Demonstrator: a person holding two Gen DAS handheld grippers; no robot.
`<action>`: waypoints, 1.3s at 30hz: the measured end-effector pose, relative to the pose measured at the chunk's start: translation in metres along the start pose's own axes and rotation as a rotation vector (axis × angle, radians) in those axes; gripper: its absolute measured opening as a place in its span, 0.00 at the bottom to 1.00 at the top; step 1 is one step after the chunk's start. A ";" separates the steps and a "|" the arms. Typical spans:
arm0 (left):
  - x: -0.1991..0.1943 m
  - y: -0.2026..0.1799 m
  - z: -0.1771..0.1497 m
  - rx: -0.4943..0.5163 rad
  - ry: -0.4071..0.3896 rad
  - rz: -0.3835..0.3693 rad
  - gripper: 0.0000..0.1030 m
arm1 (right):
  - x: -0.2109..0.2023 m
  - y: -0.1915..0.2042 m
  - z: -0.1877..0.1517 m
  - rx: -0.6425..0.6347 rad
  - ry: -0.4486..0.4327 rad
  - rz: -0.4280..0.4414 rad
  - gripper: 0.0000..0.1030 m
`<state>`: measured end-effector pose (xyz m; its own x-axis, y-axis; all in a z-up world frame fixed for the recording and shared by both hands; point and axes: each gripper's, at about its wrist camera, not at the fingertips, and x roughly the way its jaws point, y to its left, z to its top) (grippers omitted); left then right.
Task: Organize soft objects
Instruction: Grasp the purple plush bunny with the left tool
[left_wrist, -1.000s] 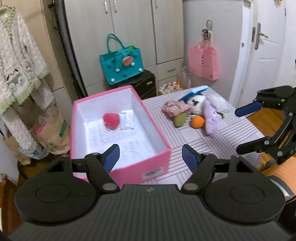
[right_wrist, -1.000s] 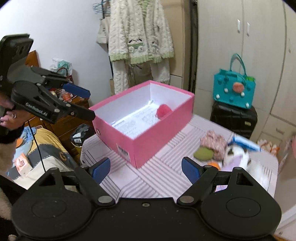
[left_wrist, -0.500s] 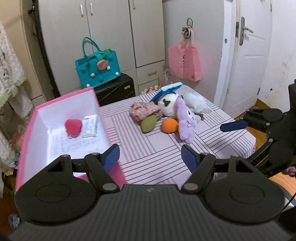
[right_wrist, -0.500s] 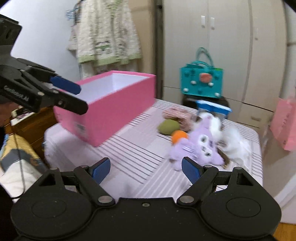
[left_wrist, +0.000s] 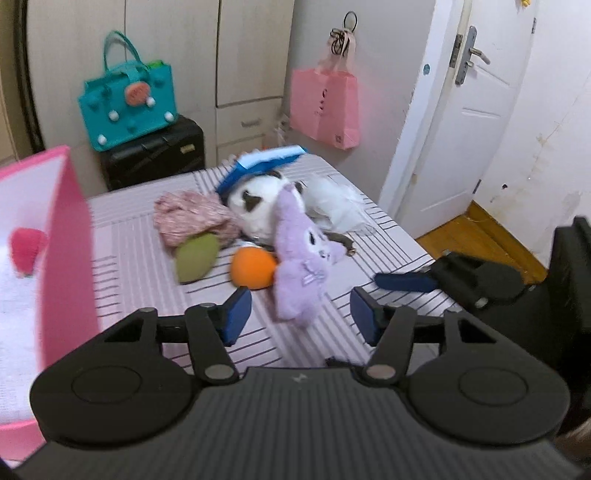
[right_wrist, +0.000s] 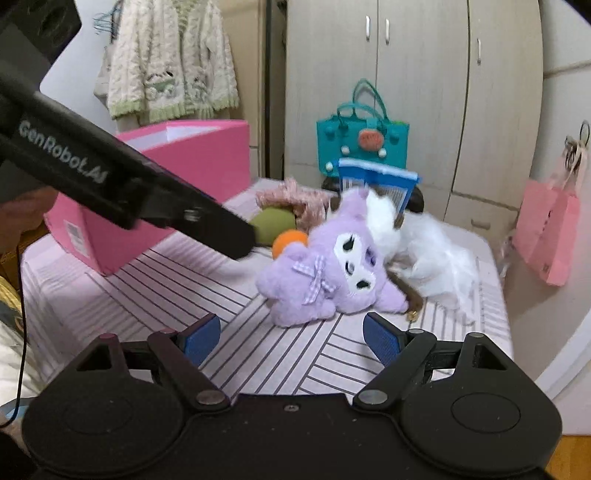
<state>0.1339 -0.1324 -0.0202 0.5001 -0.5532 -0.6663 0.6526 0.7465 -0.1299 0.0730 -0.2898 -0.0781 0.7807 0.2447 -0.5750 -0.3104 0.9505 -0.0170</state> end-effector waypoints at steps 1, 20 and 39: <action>0.007 0.000 0.001 -0.006 0.005 -0.011 0.51 | 0.007 0.000 0.000 0.009 0.002 -0.006 0.85; 0.067 0.024 0.001 -0.220 0.096 -0.091 0.24 | 0.042 -0.004 0.000 0.149 0.007 0.009 0.90; 0.052 0.007 -0.018 -0.305 0.127 -0.149 0.30 | 0.009 -0.001 -0.018 0.135 0.003 -0.054 0.89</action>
<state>0.1538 -0.1490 -0.0687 0.3250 -0.6283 -0.7068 0.5040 0.7475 -0.4327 0.0705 -0.2920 -0.0974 0.7927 0.1923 -0.5785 -0.1923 0.9794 0.0621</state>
